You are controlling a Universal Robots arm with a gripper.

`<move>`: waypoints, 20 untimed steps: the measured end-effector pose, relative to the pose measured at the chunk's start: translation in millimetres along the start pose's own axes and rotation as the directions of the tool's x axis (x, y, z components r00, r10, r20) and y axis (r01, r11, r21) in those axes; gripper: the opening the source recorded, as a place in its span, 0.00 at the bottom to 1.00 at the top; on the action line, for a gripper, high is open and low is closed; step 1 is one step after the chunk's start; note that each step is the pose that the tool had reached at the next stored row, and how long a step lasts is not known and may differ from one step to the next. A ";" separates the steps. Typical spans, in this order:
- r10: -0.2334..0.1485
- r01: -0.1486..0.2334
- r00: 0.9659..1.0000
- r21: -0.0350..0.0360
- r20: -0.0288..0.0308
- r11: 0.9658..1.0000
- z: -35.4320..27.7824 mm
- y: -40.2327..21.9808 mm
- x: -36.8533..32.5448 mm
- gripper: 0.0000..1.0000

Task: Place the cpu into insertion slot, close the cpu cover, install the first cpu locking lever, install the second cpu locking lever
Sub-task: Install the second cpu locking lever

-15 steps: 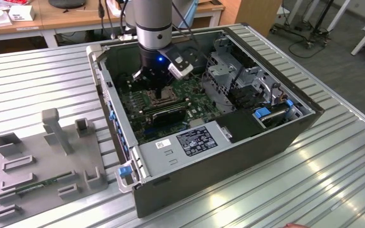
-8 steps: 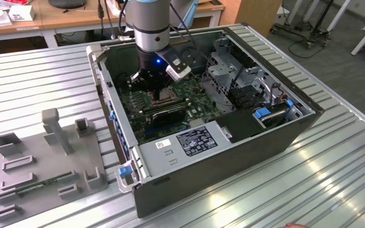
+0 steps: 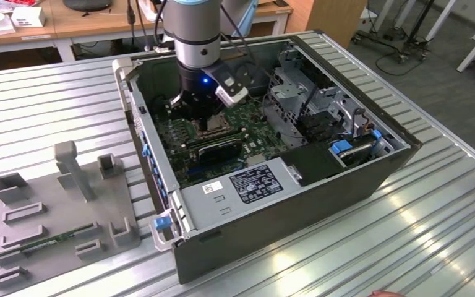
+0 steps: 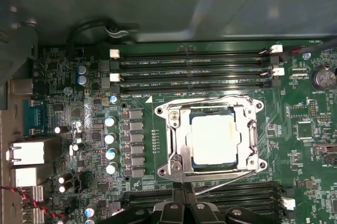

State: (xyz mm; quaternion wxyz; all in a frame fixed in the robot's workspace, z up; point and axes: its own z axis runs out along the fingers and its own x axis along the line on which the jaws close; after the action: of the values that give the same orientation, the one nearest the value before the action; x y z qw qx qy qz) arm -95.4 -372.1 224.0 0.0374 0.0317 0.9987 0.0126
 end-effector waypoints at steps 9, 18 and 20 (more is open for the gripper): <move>0.000 0.000 1.000 -0.001 0.000 1.000 8.2 -0.3 1.4 0.11; 0.000 0.000 1.000 -0.001 0.000 1.000 13.0 -0.6 4.5 0.11; 0.000 0.000 1.000 -0.001 0.000 1.000 13.9 -0.7 5.7 0.11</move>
State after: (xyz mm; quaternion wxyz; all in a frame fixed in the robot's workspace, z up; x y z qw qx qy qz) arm -100.1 -372.1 209.7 0.0374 0.0317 0.9987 0.0130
